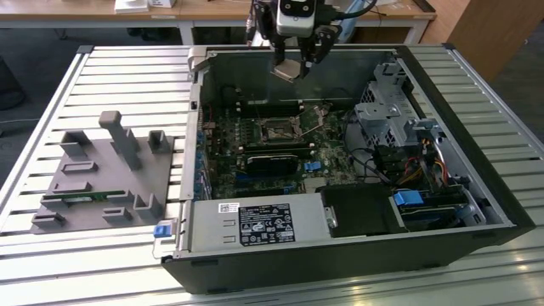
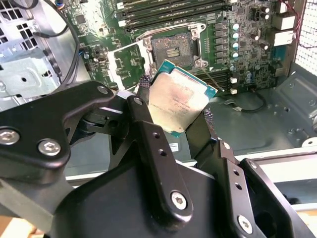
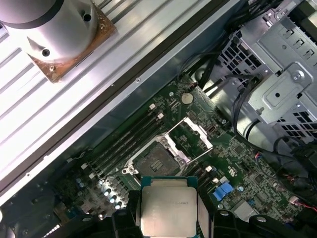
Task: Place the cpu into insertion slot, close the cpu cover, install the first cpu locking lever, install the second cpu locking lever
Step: 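Place the cpu into insertion slot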
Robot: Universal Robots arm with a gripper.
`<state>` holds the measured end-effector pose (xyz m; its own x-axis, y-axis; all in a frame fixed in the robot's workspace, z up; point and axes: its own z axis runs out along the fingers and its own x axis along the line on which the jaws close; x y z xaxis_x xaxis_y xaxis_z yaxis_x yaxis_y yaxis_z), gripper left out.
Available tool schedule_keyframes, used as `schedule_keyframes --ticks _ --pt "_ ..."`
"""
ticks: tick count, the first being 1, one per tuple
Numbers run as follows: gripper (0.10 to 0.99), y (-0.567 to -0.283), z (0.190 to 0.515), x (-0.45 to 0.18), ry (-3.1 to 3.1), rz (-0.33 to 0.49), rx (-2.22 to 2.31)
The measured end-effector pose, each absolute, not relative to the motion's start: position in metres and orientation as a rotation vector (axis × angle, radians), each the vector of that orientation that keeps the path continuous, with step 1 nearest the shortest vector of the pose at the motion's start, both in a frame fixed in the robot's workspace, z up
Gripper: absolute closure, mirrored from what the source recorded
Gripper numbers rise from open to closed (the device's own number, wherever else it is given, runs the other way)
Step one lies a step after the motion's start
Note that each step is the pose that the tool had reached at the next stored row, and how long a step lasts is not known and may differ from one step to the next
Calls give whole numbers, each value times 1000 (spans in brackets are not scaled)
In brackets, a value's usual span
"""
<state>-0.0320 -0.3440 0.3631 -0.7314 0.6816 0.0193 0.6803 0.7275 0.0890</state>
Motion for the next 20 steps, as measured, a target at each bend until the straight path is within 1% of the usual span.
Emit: schedule_keyframes --ticks 20 --pt "545 -344 363 -32 2834 139 1302"
